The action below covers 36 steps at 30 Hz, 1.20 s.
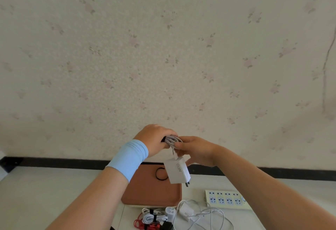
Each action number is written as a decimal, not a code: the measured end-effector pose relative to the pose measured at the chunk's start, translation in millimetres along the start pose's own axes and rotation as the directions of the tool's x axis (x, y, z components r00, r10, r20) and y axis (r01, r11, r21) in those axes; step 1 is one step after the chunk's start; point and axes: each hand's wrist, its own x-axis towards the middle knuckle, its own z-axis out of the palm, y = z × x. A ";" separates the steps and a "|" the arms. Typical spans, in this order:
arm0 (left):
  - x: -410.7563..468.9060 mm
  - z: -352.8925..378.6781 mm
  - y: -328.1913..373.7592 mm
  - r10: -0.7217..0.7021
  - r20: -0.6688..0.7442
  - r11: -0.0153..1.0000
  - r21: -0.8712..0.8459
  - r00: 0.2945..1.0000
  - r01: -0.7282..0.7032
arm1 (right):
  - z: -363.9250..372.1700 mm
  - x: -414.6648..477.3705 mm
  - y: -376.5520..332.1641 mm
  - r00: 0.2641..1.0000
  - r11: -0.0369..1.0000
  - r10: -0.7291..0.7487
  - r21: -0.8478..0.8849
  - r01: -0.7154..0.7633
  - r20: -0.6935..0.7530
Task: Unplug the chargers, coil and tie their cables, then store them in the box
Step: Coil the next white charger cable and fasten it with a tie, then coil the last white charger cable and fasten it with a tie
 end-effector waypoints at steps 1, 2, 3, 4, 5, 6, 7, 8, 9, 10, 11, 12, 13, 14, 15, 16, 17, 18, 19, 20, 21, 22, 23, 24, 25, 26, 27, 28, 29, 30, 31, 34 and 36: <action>0.2 1.2 -1.7 -0.007 -0.024 0.999 -0.051 1.000 0.006 | 1.0 2.7 3.9 1.000 0.995 -0.005 0.096 0.003 0.022; 0.2 2.7 -4.2 -0.022 -0.041 0.995 -0.096 0.999 0.018 | 2.0 5.2 8.1 0.999 0.984 -0.017 0.178 0.009 0.040; -0.1 4.2 -6.8 -0.041 -0.056 0.992 -0.118 0.998 0.034 | 2.9 7.3 12.5 0.998 0.977 -0.029 0.213 0.018 0.050; 0.0 6.5 -10.6 -0.061 -0.071 0.992 -0.117 0.996 0.052 | 4.3 9.1 17.2 0.998 0.980 -0.029 0.196 0.018 0.050; -0.1 8.7 -14.9 -0.078 -0.083 0.992 -0.108 0.994 0.068 | 5.8 11.2 23.5 0.999 0.991 -0.014 0.132 0.008 0.042; -0.6 10.1 -19.0 -0.096 -0.087 0.990 -0.113 0.992 0.086 | 7.5 13.5 29.8 1.000 0.999 0.009 0.030 -0.010 0.028; -1.1 12.3 -22.7 -0.113 -0.079 0.986 -0.130 0.990 0.103 | 9.1 16.3 38.3 0.999 0.996 0.036 -0.076 -0.034 0.014; -1.5 14.3 -26.1 -0.129 -0.064 0.983 -0.139 0.990 0.119 | 9.4 18.7 47.1 0.998 0.986 0.058 -0.155 -0.058 -0.008; -1.8 18.0 -29.2 -0.141 -0.042 0.983 -0.126 0.989 0.135 | 8.6 20.7 56.3 0.996 0.976 0.082 -0.199 -0.087 -0.033; -2.6 23.4 -32.0 -0.153 -0.009 0.984 -0.096 0.988 0.152 | 7.0 21.9 64.8 0.993 0.970 0.106 -0.212 -0.117 -0.059; -3.3 29.8 -34.2 -0.165 0.028 0.984 -0.071 0.986 0.166 | 4.6 22.3 72.6 0.988 0.967 0.130 -0.210 -0.144 -0.078; -4.2 38.1 -36.7 -0.177 0.070 0.981 -0.065 0.982 0.182 | 3.1 22.4 79.5 0.985 0.967 0.152 -0.192 -0.164 -0.076; -5.1 46.5 -38.6 -0.185 0.118 0.979 -0.065 0.976 0.193 | 2.1 22.8 86.0 0.983 0.967 0.174 -0.179 -0.182 -0.062; -5.9 57.7 -40.4 -0.189 0.176 0.979 -0.049 0.966 0.200 | 3.1 24.1 94.1 0.980 0.964 0.196 -0.176 -0.201 -0.045; -6.2 69.2 -42.0 -0.194 0.244 0.979 -0.005 0.950 0.201 | 4.9 25.5 102.1 0.974 0.952 0.220 -0.208 -0.224 -0.044; -6.6 82.7 -44.6 -0.206 0.317 0.978 0.056 0.926 0.199 | 8.7 26.8 110.2 0.970 0.935 0.238 -0.259 -0.244 -0.056; -7.7 96.8 -47.6 -0.228 0.386 0.974 0.105 0.894 0.203 | 13.1 29.4 120.1 0.965 0.907 0.251 -0.328 -0.264 -0.082; -9.6 111.1 -51.3 -0.246 0.435 0.969 0.128 0.866 0.211 | 18.0 31.6 130.1 0.960 0.871 0.257 -0.403 -0.280 -0.112; -12.5 125.0 -55.2 -0.258 0.469 0.966 0.137 0.845 0.219 | 22.9 33.6 140.3 0.957 0.833 0.261 -0.471 -0.291 -0.130; -16.2 139.6 -59.8 -0.261 0.495 0.965 0.129 0.829 0.227 | 27.8 35.4 151.3 0.954 0.801 0.267 -0.520 -0.297 -0.134; -20.9 153.0 -62.7 -0.261 0.525 0.965 0.113 0.810 0.238 | 32.1 37.4 163.4 0.948 0.776 0.292 -0.548 -0.312 -0.126; -26.1 167.6 -66.3 -0.260 0.553 0.964 0.099 0.792 0.247 | 36.2 39.8 175.1 0.941 0.759 0.320 -0.565 -0.324 -0.110; -32.6 181.6 -70.0 -0.272 0.574 0.959 0.094 0.772 0.268 | 40.3 43.2 187.2 0.930 0.740 0.355 -0.581 -0.340 -0.092; -38.8 195.7 -73.7 -0.283 0.584 0.955 0.096 0.761 0.281 | 44.8 46.5 197.6 0.925 0.723 0.374 -0.602 -0.341 -0.075; -44.1 208.6 -78.1 -0.290 0.590 0.952 0.099 0.754 0.289 | 50.2 50.5 207.9 0.919 0.694 0.386 -0.632 -0.344 -0.076; -48.3 220.0 -82.0 -0.292 0.592 0.952 0.100 0.752 0.291 | 55.9 54.4 215.9 0.920 0.666 0.383 -0.666 -0.337 -0.083; -51.0 231.3 -87.6 -0.293 0.590 0.950 0.091 0.752 0.299 | 62.4 59.5 224.0 0.920 0.645 0.379 -0.685 -0.339 -0.098; -53.8 241.1 -93.0 -0.287 0.589 0.952 0.087 0.756 0.294 | 69.0 64.5 232.1 0.920 0.647 0.378 -0.681 -0.344 -0.106; -55.5 249.0 -98.4 -0.296 0.591 0.951 0.104 0.750 0.293 | 76.0 69.8 239.1 0.918 0.662 0.383 -0.663 -0.350 -0.102; -58.5 257.1 -104.9 -0.305 0.585 0.949 0.119 0.751 0.293 | 82.8 74.1 245.9 0.922 0.661 0.374 -0.670 -0.339 -0.097; -61.8 263.3 -109.9 -0.306 0.595 0.949 0.131 0.743 0.286 | 88.7 79.2 252.8 0.933 0.637 0.344 -0.704 -0.313 -0.104; -74.4 286.0 -127.9 -0.290 0.617 0.957 0.164 0.731 0.240 | 102.5 89.5 272.4 0.964 0.503 0.247 -0.837 -0.214 -0.098; -82.2 293.6 -135.6 -0.290 0.604 0.957 0.177 0.742 0.230 | 110.3 94.8 284.2 0.971 0.398 0.229 -0.904 -0.155 -0.065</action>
